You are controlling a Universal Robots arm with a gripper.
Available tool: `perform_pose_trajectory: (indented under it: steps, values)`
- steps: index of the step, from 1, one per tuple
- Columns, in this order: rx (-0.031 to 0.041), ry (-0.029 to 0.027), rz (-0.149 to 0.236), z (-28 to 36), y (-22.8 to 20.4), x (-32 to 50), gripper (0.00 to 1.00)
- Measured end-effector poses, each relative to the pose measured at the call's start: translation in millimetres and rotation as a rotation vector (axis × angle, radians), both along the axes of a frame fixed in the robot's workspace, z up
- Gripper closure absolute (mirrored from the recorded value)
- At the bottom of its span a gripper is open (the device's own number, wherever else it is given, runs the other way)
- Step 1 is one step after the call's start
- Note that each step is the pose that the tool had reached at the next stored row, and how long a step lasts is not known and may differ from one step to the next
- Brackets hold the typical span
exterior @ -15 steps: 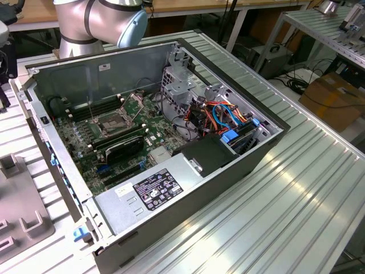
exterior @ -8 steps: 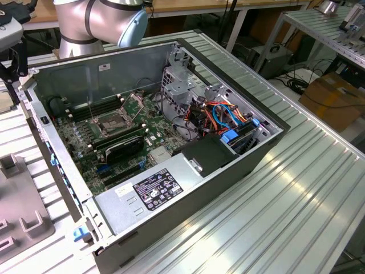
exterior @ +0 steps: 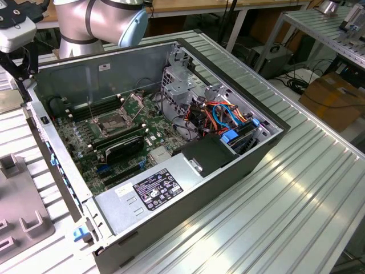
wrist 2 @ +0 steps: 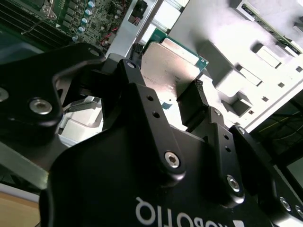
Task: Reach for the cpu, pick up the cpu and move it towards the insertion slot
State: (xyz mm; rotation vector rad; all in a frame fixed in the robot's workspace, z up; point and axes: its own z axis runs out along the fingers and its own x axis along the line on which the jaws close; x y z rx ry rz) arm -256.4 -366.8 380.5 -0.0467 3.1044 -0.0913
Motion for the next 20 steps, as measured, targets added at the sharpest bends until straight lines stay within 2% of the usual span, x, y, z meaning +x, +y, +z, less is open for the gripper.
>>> perform_pose_trajectory:
  steps: [1,4,5,6,8,9,11,14,15,20]
  values:
    - [0.0127,0.0000,0.000,0.0,0.0,2.7,0.45]
    - [0.0213,0.0000,0.000,0.0,0.0,6.5,0.45]
    - [0.0281,0.0006,-0.001,-0.1,0.0,7.7,0.45]
    - [0.0309,0.0025,-0.001,0.0,0.0,9.1,0.45]
    - [0.0336,0.0063,-0.003,0.0,0.0,11.4,0.45]
    - [0.0365,0.0106,-0.004,0.0,0.0,12.9,0.45]
    - [0.0386,0.0228,-0.005,0.0,0.0,17.2,0.45]
    - [0.0385,0.0236,-0.006,0.0,0.0,21.4,0.45]
    - [0.0386,0.0239,-0.006,0.0,0.0,26.2,0.45]
    - [0.0386,0.0249,-0.008,0.0,0.0,38.5,0.45]
